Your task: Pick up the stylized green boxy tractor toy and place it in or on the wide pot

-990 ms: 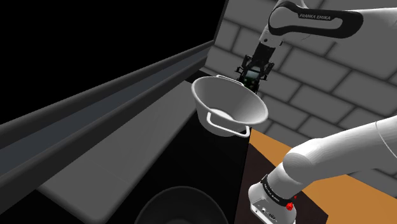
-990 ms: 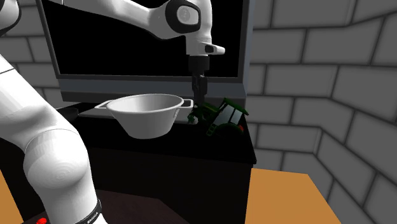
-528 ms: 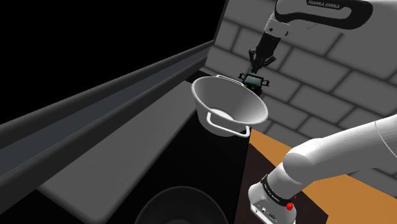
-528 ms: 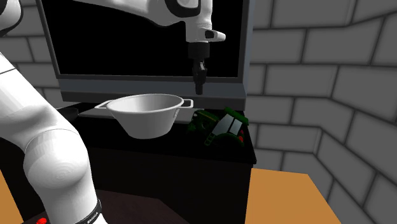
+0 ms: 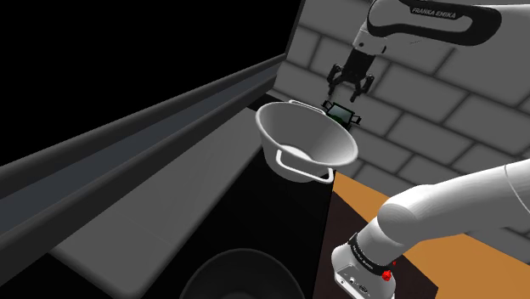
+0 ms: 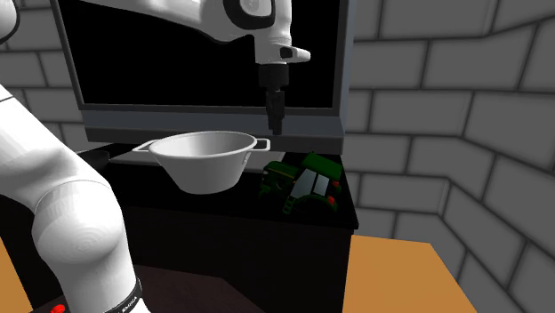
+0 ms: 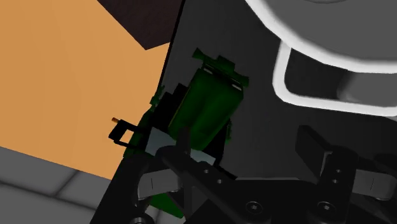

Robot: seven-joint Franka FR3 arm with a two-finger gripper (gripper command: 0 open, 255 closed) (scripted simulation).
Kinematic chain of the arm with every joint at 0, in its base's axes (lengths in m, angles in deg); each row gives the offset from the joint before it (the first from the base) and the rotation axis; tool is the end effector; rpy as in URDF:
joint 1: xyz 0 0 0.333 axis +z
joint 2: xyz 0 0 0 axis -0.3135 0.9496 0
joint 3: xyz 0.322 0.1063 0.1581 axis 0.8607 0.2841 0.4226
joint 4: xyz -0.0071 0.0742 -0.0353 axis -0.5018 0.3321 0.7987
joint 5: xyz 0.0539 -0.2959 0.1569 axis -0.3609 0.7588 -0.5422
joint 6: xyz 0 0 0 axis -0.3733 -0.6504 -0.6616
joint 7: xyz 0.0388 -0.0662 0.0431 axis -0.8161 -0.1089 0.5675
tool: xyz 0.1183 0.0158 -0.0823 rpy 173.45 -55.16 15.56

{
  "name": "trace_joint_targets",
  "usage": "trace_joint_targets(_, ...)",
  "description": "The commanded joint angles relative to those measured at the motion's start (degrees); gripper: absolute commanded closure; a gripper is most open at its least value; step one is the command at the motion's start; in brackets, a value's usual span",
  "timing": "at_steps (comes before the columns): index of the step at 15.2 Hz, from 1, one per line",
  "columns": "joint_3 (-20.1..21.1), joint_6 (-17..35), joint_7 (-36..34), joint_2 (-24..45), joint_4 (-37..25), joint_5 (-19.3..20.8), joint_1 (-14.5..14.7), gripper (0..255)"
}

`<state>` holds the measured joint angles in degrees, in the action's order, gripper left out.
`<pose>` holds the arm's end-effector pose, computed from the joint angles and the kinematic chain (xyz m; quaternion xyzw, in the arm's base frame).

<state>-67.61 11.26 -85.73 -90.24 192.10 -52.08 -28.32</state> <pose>0.3215 -0.1104 0.6096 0.9315 -0.3634 0.0004 0.0137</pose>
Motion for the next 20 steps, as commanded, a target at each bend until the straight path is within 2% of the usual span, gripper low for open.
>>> trace_joint_targets(1,0.63,3.16,-3.38,-2.19,5.18,0.64,-0.78,0)
trace_joint_targets(3,1.41,6.46,-6.96,-4.26,10.46,1.23,-1.61,0)
trace_joint_targets(11,1.12,12.69,-7.35,-3.99,16.40,1.60,-1.91,0)
trace_joint_targets(19,1.72,12.72,-7.08,-3.96,16.41,1.29,-2.61,0)
trace_joint_targets(20,2.06,13.44,-7.55,-3.76,16.94,1.16,-2.43,255)
